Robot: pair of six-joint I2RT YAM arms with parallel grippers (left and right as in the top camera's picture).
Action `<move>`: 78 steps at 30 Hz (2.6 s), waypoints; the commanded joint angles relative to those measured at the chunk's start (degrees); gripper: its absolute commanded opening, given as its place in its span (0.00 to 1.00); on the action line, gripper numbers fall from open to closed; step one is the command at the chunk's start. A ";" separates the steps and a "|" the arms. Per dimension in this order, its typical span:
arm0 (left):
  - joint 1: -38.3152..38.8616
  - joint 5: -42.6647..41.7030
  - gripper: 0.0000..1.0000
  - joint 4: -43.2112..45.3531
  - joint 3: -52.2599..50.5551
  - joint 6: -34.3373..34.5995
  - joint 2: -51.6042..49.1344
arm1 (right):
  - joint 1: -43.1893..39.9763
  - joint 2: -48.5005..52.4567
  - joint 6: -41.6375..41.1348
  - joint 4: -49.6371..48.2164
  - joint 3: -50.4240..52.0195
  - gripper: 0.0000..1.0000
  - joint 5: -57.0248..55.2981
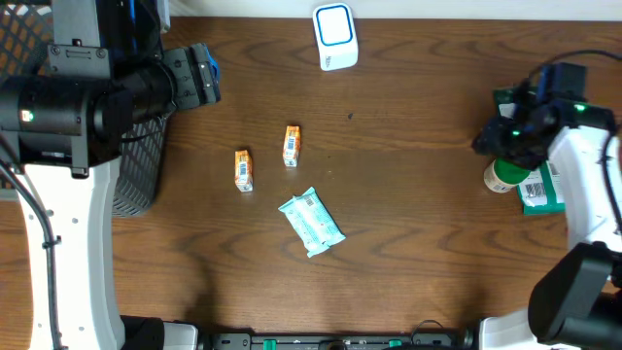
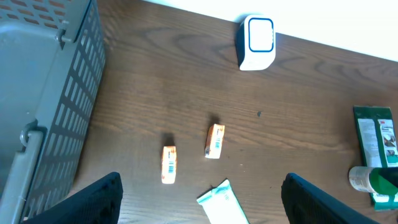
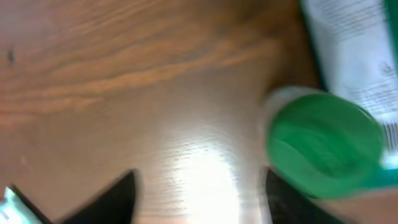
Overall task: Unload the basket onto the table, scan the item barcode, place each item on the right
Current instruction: 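Open the right gripper and release the jar, then move the right gripper left over the mint-green wipes pack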
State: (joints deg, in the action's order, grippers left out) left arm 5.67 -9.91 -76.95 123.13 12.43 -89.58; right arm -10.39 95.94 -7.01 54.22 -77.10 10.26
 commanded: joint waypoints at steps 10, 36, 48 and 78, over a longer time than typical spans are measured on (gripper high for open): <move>-0.31 0.55 0.82 -0.20 0.50 0.13 -0.22 | 3.58 3.26 0.42 -13.92 11.13 0.28 -12.00; -0.31 0.55 0.82 -0.20 0.50 0.13 -0.22 | -1.25 3.41 0.17 -16.02 13.14 0.33 -8.09; -0.31 0.55 0.82 -0.20 0.50 0.13 -0.22 | 7.85 3.41 0.22 -22.99 13.14 0.50 20.24; -0.31 0.55 0.82 -0.20 0.50 0.13 -0.22 | 48.48 3.43 -6.69 -17.88 13.16 0.99 3.08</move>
State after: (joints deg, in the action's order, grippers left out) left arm 5.67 -9.91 -76.97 123.13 12.43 -89.58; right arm 37.47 99.00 -13.74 35.07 -63.99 14.90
